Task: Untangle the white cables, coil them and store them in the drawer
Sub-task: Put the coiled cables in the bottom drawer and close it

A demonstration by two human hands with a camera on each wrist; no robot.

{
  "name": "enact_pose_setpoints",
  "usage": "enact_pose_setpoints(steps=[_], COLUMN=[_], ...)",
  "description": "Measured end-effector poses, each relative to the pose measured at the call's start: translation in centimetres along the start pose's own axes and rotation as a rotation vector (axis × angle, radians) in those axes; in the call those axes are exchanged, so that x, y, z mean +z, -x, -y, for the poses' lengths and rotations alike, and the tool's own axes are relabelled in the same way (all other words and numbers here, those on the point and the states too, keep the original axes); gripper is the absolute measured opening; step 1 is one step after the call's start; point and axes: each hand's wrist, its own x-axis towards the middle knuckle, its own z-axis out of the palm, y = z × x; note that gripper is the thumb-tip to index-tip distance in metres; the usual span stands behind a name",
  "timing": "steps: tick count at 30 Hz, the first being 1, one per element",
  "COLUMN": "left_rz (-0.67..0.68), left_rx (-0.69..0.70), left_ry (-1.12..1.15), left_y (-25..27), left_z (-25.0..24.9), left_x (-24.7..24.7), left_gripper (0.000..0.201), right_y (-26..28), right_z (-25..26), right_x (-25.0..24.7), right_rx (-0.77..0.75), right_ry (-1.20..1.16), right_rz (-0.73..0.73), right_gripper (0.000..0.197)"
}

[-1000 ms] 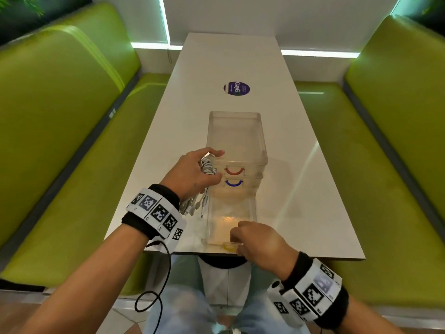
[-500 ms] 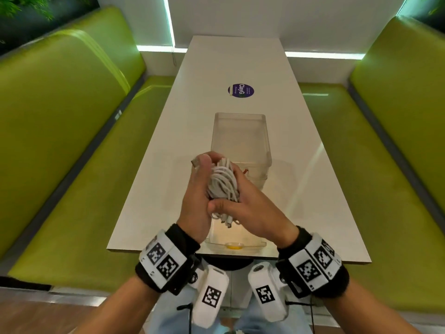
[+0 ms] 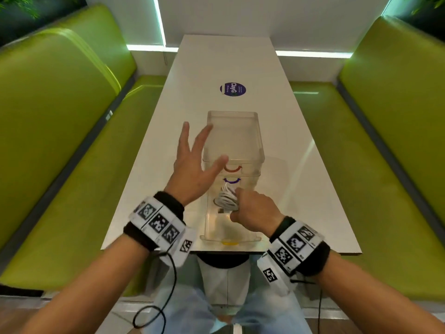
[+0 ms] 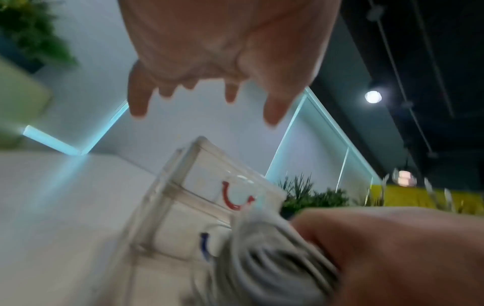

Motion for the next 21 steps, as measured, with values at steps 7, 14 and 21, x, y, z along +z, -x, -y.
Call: enact_pose_setpoints(steps=[7,14,21], left_rz=[0.226,0.203,0.209], left_rx=[-0.009,-0.024,-0.071], left_ry=[-0.221,-0.273,-0.282], left_y=[-2.5,-2.1,-2.1], left_z=[0.3,-0.9,-1.1], left_x=[0.0,-0.1,0.0], left_gripper=[0.045,0.041,0.041], right_y=[-2.5,-4.8,-6.9], right_z=[1.7,2.8,3.1], right_x=[1.7,3.3,3.8], right_rx=[0.059,0.277,0.253], right_ry=[0.425,0.656,0.705], right_rz=[0.063,0.155,0.281], right_gripper=[0.026,0.037,0.040])
